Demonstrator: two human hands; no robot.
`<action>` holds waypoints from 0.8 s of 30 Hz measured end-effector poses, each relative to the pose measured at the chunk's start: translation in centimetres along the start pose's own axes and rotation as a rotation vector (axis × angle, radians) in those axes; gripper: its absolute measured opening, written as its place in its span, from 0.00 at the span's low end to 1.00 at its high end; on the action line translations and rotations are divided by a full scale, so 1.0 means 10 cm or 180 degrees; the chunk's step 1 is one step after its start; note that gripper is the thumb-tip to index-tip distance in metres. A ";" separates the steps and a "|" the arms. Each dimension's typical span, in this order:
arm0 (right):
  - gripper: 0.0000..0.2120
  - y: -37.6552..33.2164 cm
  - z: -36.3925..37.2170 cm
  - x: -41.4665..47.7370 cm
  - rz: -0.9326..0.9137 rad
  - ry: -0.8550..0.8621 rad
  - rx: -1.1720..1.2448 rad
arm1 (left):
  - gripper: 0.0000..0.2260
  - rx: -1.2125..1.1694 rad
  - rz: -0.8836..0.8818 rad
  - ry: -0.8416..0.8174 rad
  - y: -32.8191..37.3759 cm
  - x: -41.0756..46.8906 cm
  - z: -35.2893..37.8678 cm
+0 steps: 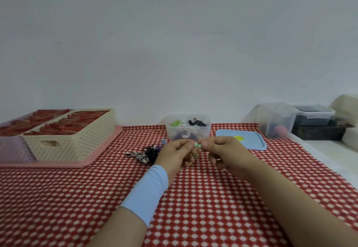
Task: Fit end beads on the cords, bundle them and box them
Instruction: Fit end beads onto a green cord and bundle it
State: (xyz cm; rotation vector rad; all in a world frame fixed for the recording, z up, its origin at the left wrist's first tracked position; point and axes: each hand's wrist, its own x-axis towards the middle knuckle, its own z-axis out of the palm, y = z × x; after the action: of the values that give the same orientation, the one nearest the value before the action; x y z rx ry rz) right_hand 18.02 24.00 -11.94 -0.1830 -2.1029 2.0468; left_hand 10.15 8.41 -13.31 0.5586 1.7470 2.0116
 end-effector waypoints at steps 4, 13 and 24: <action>0.09 -0.01 0.01 -0.01 0.0026 -0.0043 0.0051 | 0.07 -0.0222 -0.0054 -0.0037 0.00 -0.02 0.01; 0.10 -0.02 0.02 -0.01 0.0180 -0.0111 0.0475 | 0.09 -0.0255 0.0097 -0.0178 0.01 -0.05 0.01; 0.11 -0.02 0.02 -0.03 0.0179 -0.0106 0.0418 | 0.08 -0.0063 0.0191 -0.0211 -0.02 -0.03 -0.03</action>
State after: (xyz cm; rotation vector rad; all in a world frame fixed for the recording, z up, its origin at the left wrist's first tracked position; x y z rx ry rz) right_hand 18.23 23.74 -11.75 -0.1909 -1.9949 2.2263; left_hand 10.23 8.05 -13.53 0.6711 1.6887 2.0246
